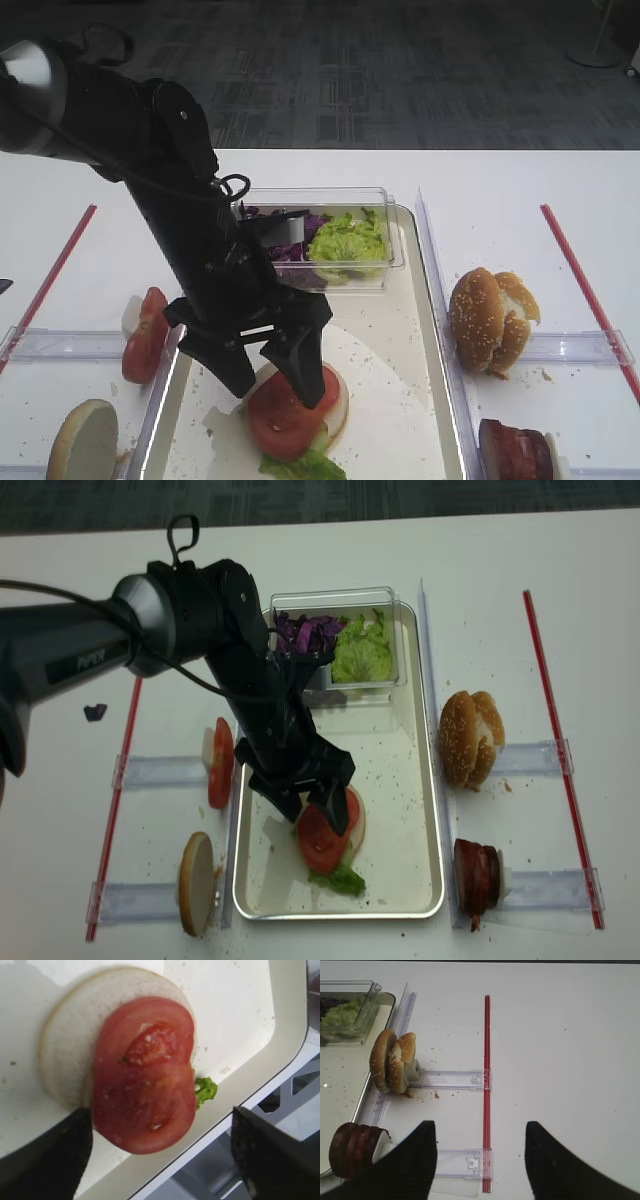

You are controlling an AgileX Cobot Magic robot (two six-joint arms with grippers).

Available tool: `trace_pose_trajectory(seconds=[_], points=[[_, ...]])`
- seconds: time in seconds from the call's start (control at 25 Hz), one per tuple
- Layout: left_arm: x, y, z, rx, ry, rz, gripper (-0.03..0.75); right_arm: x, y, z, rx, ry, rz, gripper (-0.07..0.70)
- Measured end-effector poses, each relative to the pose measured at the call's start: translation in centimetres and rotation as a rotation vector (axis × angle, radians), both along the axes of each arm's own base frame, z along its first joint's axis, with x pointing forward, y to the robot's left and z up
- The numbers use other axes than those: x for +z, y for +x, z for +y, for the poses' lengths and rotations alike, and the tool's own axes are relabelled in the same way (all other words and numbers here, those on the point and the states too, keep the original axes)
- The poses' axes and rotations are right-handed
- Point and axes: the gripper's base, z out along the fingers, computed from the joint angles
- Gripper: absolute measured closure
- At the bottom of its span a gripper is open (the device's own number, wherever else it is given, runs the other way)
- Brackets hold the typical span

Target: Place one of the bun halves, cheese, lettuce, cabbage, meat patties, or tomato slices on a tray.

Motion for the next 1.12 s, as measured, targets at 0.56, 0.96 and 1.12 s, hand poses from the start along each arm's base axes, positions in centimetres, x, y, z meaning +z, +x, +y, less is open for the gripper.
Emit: trace_pose_trajectory(seconds=[0.56,0.96,1.12], points=[[1.6,-0.3,0.1,0.010,-0.020,-0.037,0.170,0.0,0.0,0.0,0.000,0.000,0.000,0.204],[6.7,-1.7,0.9,0.042,-0.086,-0.143,0.170,0.0,0.0,0.0,0.000,0.000,0.000,0.204],[8.8,-2.6,1.4,0.053,-0.111,-0.176,0.170,0.0,0.0,0.0,0.000,0.000,0.000,0.204]])
